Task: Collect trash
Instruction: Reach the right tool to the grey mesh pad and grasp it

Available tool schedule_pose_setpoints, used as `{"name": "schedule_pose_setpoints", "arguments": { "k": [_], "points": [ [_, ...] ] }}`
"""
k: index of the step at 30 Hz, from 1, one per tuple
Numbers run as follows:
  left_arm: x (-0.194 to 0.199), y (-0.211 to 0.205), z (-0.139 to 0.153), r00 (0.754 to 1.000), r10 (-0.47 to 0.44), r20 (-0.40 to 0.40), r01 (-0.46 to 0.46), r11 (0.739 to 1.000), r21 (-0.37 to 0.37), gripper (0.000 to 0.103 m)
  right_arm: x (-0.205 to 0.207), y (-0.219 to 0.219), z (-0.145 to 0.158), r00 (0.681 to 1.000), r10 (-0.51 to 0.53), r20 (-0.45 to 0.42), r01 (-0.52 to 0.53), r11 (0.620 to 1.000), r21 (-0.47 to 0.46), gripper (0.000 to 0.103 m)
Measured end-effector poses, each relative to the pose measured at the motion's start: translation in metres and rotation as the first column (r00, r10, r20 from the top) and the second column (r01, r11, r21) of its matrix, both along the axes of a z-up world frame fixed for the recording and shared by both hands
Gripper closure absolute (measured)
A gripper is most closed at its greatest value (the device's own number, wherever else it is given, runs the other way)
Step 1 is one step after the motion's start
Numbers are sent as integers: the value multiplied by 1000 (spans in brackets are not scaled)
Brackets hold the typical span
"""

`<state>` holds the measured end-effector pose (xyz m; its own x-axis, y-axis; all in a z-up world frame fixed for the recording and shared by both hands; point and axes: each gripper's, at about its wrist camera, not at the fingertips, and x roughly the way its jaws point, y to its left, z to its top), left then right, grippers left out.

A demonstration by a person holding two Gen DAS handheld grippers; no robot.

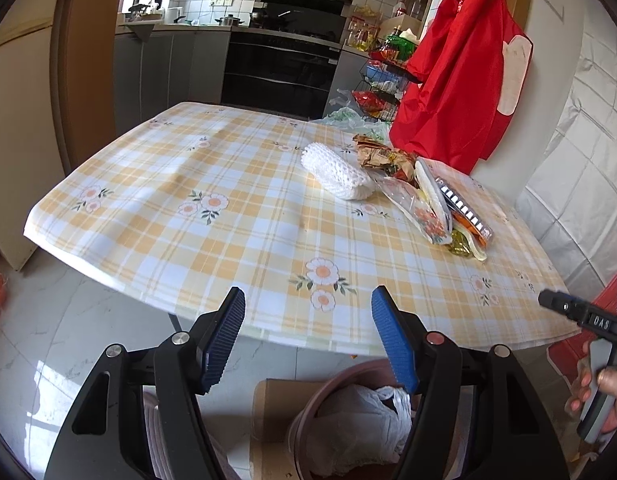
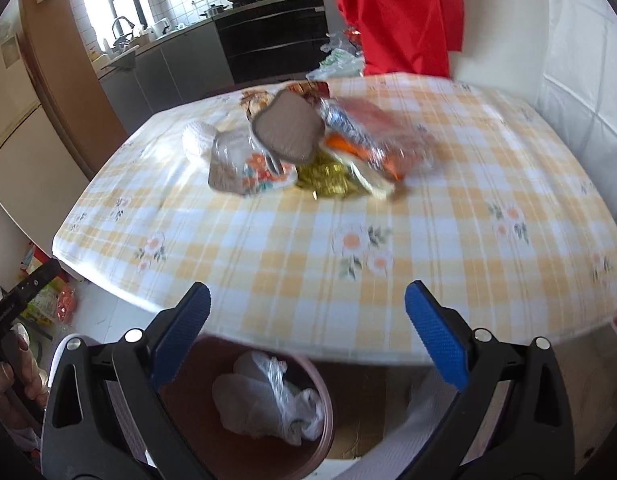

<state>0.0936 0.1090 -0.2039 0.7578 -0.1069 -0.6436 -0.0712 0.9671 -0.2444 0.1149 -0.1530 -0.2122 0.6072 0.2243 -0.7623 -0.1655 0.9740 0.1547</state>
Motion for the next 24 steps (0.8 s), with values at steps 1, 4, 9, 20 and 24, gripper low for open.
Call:
{"name": "schedule_pose_setpoints", "arguments": {
  "k": [1,4,9,20,24],
  "points": [
    [6,1,0,1000,-1,3,1,1000,2,39,10,5,4,1000,13,10,-13,1000,-8,15],
    [23,3,-3,1000,-3,9,3,1000,1,39,47,20,13,998,55,39,-54,998,-35,18],
    [55,5,-11,1000,-13,9,13,1000,-20,39,120,59,15,991,117,57,-111,989,-102,25],
    [100,1,-27,999,-38,0,38,997,-64,39,243,110,-31,997,47,-68,-56,989,-134,33],
    [105,-2,-33,999,-48,-15,47,996,-70,39,245,100,-42,995,9,-104,-21,993,-112,49]
  ]
}}
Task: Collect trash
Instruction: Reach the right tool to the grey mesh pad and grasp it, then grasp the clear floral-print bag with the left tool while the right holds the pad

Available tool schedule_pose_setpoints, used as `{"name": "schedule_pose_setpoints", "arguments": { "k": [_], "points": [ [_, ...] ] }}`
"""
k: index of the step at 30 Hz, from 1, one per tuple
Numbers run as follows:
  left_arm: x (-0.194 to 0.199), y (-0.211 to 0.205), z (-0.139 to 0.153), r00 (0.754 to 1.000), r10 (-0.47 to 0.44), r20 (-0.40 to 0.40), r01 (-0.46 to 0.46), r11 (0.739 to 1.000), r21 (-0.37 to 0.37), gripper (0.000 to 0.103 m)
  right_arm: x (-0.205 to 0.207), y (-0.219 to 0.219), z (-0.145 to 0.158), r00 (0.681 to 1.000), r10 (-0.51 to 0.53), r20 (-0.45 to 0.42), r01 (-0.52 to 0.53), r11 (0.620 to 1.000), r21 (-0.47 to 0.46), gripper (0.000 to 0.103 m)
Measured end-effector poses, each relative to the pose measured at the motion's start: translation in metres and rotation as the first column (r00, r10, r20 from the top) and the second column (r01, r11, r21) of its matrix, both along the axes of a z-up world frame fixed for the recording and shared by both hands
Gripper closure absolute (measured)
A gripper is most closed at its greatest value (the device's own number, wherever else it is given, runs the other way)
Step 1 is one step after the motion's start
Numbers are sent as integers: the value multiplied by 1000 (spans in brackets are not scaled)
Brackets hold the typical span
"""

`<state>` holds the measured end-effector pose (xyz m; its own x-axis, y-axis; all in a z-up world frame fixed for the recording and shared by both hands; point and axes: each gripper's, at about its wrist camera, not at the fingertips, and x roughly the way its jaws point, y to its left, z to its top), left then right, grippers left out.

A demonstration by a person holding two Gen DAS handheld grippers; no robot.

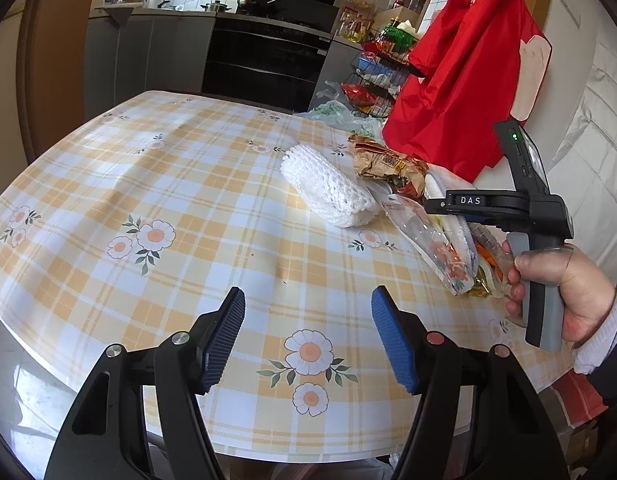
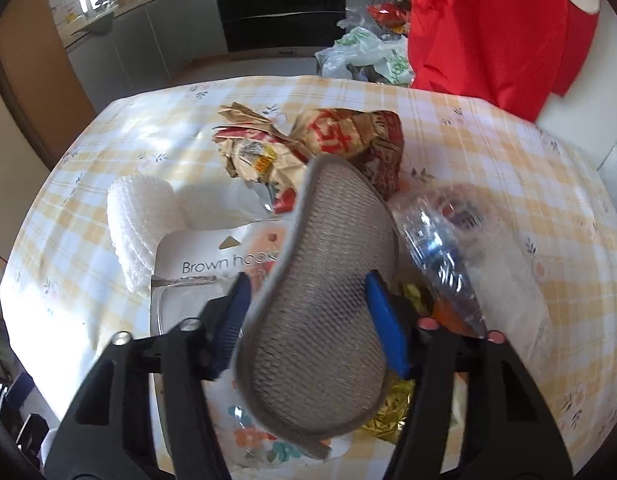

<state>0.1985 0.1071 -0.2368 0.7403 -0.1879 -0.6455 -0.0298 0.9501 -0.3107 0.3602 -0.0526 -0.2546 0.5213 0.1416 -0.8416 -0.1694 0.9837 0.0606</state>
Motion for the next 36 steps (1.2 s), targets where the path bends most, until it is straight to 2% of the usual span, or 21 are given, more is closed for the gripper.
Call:
{"name": "schedule_pose_setpoints", "arguments": {
  "k": [2,4,7,11,16,20,24,31,36],
  "points": [
    [2,-2,-1,1000,-6,-2,6,1000,-4,39,-9,-7,6,1000,-13,25,12,1000,13,66],
    [3,-5,-1,1000,-11,-2,11,1000,-6,39,-21,-14,16,998,-19,59,17,1000,23,75],
    [5,-13,1,1000,-30,-3,30,999,-20,39,-38,-27,30,994,-35,100,27,997,73,81],
    [5,-26,8,998,-63,1,63,998,-12,39,-67,-49,51,984,-60,171,30,985,172,81],
    [14,-42,13,993,-114,-9,113,991,-69,39,-110,-80,66,963,-111,246,38,958,284,81],
    [30,-61,12,985,-168,-31,162,977,-139,39,-143,-103,64,954,-128,272,41,952,304,81],
    [54,-83,7,979,-198,-47,185,964,-193,39,-165,-125,54,955,-151,256,67,948,310,81],
    [104,-98,-15,983,-138,-124,107,967,-230,39,-179,-163,42,945,-220,241,134,936,326,81],
    [126,-100,-23,989,-79,-128,44,965,-260,39,-184,-177,42,940,-236,247,149,934,326,81]
  ]
}}
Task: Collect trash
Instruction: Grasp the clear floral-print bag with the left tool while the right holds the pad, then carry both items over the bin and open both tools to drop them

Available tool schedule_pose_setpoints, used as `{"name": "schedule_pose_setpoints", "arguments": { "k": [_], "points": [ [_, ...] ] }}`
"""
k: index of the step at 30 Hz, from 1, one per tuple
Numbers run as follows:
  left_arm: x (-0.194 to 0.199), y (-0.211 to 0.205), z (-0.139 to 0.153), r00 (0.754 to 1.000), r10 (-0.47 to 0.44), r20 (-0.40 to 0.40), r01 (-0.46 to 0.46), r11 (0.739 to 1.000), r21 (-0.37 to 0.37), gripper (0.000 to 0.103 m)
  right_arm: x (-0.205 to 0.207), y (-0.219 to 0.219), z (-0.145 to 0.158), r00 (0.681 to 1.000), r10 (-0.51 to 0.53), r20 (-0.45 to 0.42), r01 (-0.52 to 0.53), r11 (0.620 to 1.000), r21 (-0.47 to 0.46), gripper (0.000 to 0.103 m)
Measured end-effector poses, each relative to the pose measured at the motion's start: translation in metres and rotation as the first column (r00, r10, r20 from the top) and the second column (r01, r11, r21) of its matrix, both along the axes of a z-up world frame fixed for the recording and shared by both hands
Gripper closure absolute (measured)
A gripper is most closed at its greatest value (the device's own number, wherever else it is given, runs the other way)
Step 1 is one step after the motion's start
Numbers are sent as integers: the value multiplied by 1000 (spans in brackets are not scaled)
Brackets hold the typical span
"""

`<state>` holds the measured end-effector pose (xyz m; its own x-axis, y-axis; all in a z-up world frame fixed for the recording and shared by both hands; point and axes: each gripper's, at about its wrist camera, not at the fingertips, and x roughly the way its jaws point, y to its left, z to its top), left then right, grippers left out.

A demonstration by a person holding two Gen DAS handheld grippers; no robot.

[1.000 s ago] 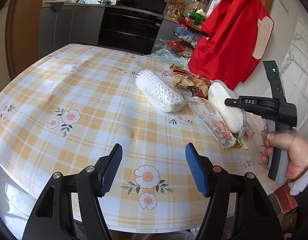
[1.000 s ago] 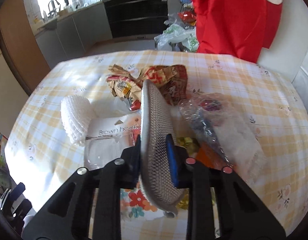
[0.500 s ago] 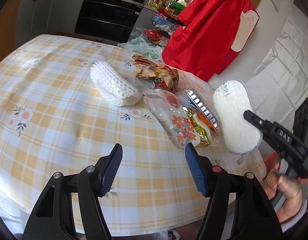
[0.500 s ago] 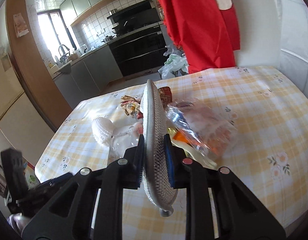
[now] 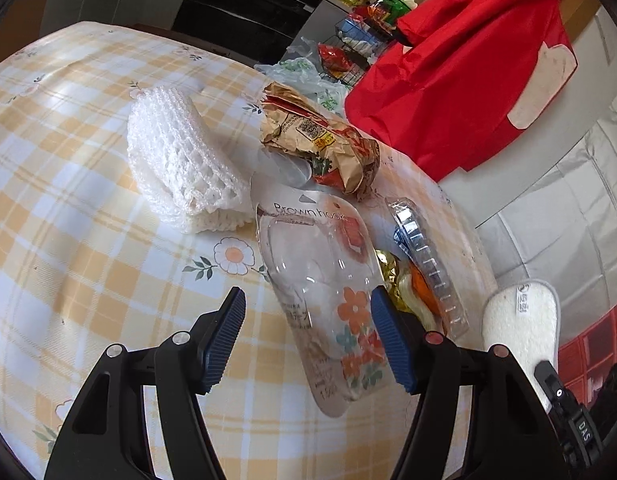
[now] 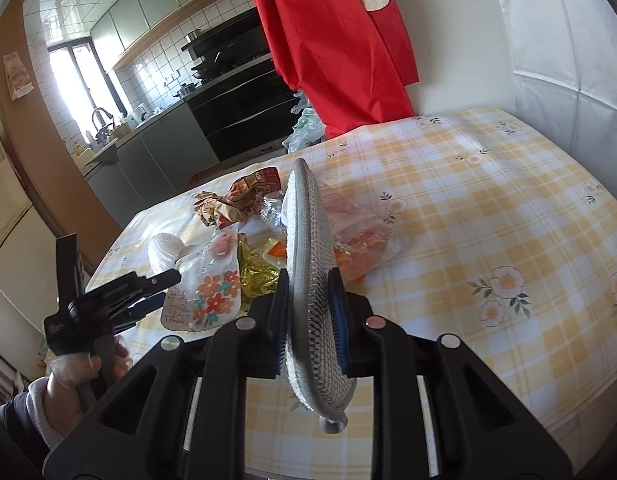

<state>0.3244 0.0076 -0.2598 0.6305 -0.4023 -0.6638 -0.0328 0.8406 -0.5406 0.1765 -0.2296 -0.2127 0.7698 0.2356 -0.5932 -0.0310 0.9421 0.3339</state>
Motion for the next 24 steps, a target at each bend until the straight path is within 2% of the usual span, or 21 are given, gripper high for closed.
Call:
{"name": "schedule_pose_setpoints", "arguments": {
  "k": [2,3,4,5,6,10,15,18,24],
  "points": [
    [8,-5,-4,1000,6,-15,-6,1000,-1,40,-2,-3,-1,1000,-3,-1,3,1000,6,81],
    [11,-6,-6,1000,9,-23,-9,1000,0,44,-3,-4,-1,1000,-2,-3,3,1000,9,81],
    [14,-9,-7,1000,9,-29,-9,1000,2,49,-5,-5,-1,1000,-2,-2,2,1000,11,81],
    [15,-11,-8,999,6,-37,-6,1000,12,68,-6,-5,-1,1000,-2,-2,3,1000,12,81],
    [16,-13,-8,999,6,-40,-5,1000,21,71,-8,-5,-2,1000,-2,-3,2,1000,12,81],
    [-1,-21,9,999,-42,13,41,997,71,73,-15,-8,1,1000,-4,6,4,1000,15,81],
    [-27,-22,39,995,-81,65,77,995,58,73,-28,-10,13,999,-10,36,9,1000,23,81],
    [-52,-22,67,984,-116,137,105,990,90,74,-39,-9,22,998,-7,57,5,999,32,81],
    [-104,-17,108,960,-160,230,128,981,147,74,-60,1,36,996,11,90,-16,999,48,81]
  ]
}}
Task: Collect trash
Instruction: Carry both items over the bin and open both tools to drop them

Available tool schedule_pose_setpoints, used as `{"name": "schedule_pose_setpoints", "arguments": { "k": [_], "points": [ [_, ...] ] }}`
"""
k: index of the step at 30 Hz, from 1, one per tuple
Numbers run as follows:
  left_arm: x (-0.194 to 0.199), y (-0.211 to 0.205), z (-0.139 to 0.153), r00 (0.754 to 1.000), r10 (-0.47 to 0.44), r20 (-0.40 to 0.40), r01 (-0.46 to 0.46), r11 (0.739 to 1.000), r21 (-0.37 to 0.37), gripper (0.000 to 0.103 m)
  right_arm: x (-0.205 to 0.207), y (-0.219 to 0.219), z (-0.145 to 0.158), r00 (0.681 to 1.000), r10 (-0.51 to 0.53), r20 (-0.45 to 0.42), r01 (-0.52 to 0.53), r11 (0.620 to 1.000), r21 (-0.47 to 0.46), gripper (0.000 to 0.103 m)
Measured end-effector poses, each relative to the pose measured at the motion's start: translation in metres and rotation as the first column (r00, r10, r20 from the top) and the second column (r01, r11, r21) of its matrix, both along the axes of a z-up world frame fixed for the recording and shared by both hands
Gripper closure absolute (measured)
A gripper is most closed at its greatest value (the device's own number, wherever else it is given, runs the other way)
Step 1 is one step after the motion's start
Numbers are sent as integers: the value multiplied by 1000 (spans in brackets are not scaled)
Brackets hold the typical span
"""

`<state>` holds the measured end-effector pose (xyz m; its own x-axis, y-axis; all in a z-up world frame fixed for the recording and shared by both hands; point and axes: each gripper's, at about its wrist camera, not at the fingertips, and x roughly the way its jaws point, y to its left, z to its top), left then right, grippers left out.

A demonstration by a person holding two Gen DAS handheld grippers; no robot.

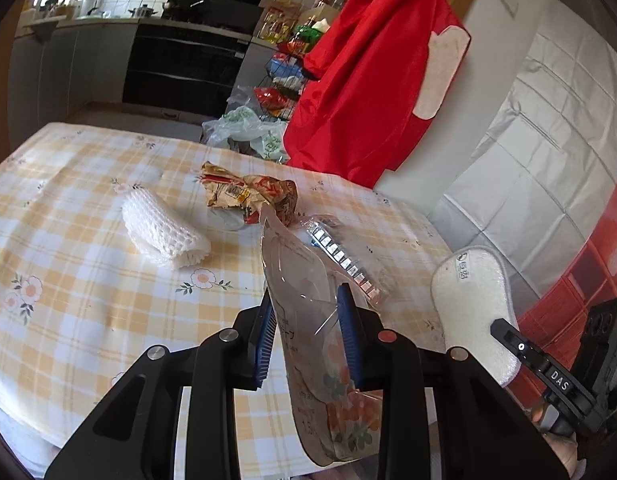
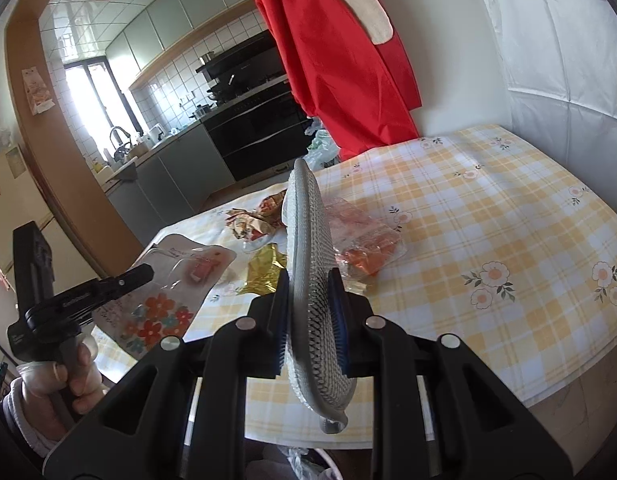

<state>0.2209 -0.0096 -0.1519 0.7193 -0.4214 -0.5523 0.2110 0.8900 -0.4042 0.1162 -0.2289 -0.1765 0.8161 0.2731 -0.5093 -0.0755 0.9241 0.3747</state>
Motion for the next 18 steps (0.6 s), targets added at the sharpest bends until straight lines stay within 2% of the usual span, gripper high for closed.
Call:
{"name": "schedule_pose_setpoints", "arguments": {
  "k": [5,14,18],
  "points": [
    [-50,12,21,999,-13,47,10,998,68,74,-22,11,13,999,23,33,-23,1000,11,81],
    [-119,41,20,999,-22,-26,22,1000,11,74,-53,27,29,996,70,64,-71,997,21,81],
    [-143,40,12,997,-42,-58,43,999,23,74,-70,33,39,993,82,89,-84,996,22,81]
  ]
}}
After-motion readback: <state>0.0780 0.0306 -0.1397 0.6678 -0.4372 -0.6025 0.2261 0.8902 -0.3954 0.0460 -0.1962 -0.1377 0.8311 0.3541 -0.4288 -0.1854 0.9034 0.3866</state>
